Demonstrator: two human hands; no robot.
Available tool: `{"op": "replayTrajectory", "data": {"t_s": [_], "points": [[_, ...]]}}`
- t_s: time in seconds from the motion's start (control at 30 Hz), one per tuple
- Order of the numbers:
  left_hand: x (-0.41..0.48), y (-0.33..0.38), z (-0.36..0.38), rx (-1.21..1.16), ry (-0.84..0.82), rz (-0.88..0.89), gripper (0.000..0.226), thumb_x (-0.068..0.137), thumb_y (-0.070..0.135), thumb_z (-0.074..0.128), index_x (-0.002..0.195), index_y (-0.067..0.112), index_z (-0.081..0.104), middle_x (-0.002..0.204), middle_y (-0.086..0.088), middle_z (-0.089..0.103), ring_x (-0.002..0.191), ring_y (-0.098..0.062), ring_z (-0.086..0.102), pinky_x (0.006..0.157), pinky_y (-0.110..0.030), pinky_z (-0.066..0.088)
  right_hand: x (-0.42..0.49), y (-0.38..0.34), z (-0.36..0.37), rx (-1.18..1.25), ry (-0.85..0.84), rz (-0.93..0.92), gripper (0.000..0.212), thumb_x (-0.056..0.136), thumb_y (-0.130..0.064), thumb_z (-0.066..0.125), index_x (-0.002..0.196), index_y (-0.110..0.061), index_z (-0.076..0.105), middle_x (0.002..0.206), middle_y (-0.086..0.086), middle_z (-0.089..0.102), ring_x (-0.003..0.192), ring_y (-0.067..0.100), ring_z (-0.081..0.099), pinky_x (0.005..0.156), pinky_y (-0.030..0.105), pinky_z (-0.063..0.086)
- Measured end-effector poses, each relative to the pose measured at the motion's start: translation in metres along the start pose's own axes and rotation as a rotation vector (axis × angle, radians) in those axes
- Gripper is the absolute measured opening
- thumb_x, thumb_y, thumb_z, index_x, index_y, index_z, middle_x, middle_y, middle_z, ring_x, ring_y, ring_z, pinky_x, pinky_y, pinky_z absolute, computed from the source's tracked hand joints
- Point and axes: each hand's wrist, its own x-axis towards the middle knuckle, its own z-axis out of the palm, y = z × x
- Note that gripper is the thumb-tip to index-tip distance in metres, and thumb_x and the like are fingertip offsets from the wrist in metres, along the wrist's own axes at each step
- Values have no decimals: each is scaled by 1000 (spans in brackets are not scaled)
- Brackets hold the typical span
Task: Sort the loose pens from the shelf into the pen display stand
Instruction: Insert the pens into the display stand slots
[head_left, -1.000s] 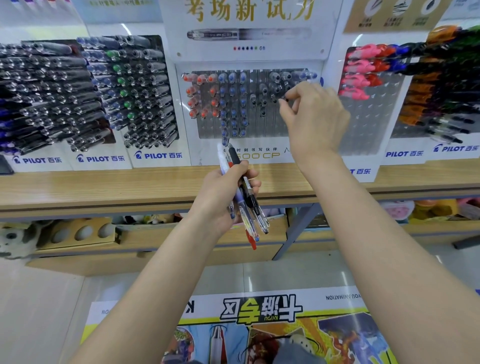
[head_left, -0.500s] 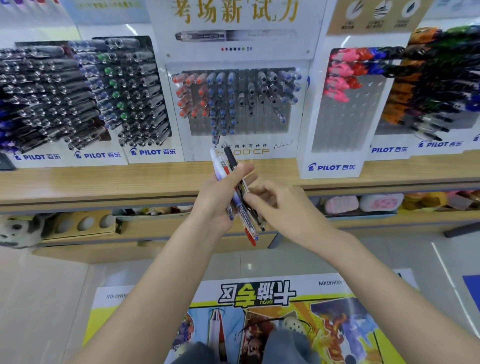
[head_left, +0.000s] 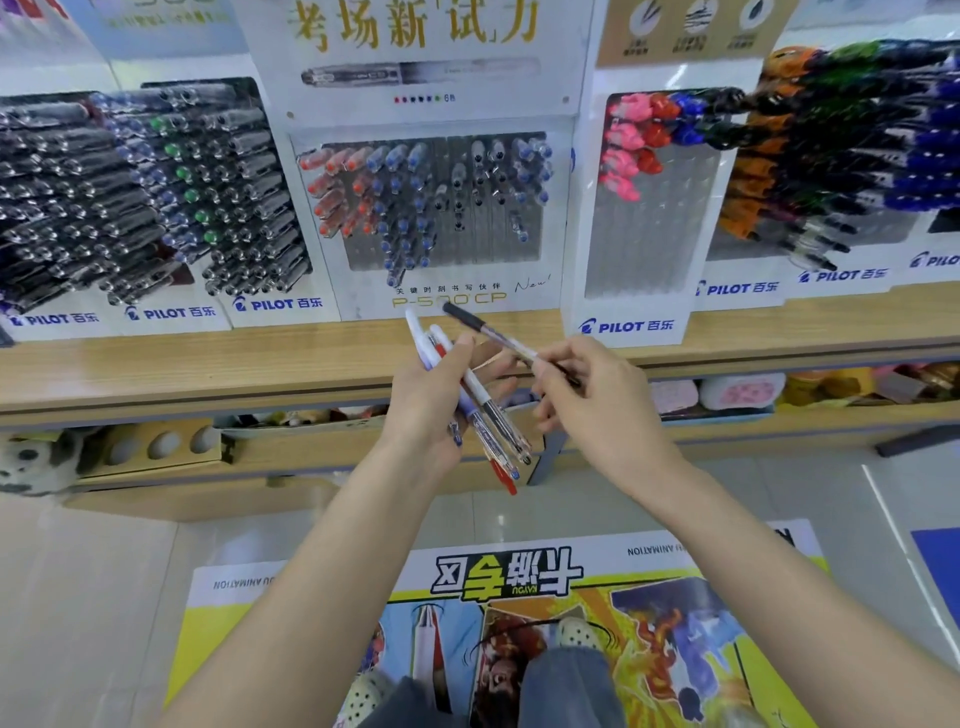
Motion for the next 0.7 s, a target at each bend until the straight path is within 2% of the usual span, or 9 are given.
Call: {"op": "replayTrajectory", "data": {"t_s": [0.07, 0.17, 0.27, 0.4, 0.5, 0.63, 0.7], "points": [[-1, 1, 2, -21, -10, -11, 17, 95, 18, 54, 99, 3, 60, 79, -5, 72, 58, -12, 66, 57, -25, 57, -2, 0, -9, 29, 65, -53, 11, 90, -13, 58, 84, -23, 58, 77, -7, 64, 57, 5, 61, 54, 19, 53], [-4, 2, 8, -78, -45, -57, 21, 93, 23, 56, 84, 5, 60, 58, 1, 59, 44, -7, 49, 46, -18, 46, -4, 0, -22, -63, 90, -184, 7, 88, -15, 61, 89, -22, 63, 73, -15, 62, 67, 7, 62, 62, 18, 48], [-5, 2, 22, -172, -75, -71, 18, 93, 20, 56, 79, 10, 54, 58, 3, 55, 42, -5, 45, 42, -15, 42, -7, -1, -34, -53, 121, -255, 8, 88, -19, 61, 90, -27, 63, 71, -18, 62, 66, 7, 63, 63, 18, 49], [-9, 4, 49, -208, -117, -66, 17, 94, 15, 54, 78, 11, 50, 55, 3, 52, 40, -5, 43, 40, -13, 38, -11, -7, -53, 266, 103, -114, 15, 88, -31, 49, 94, -26, 63, 64, -1, 63, 57, 16, 66, 57, 24, 54], [-17, 3, 70, -166, -153, -40, 19, 94, 14, 53, 76, 10, 51, 54, 3, 52, 41, -5, 43, 39, -13, 37, -12, -10, -72, 387, 125, -40, 21, 87, -33, 47, 93, -20, 63, 66, 3, 62, 57, 16, 64, 56, 26, 55], [-25, -3, 98, -119, -184, -26, 20, 94, 17, 54, 77, 9, 50, 56, 1, 54, 42, -6, 45, 39, -14, 39, -8, -12, -101, 325, 277, -92, 13, 92, -17, 54, 87, -12, 65, 61, -3, 60, 56, 12, 61, 55, 21, 51], [-26, -7, 110, -121, -154, -32, 22, 95, 20, 53, 78, 7, 49, 58, -1, 54, 43, -8, 45, 39, -16, 41, -5, -10, -117, 218, 397, -157, 12, 92, -15, 55, 85, -12, 64, 60, -3, 60, 57, 11, 61, 54, 25, 51]]}}
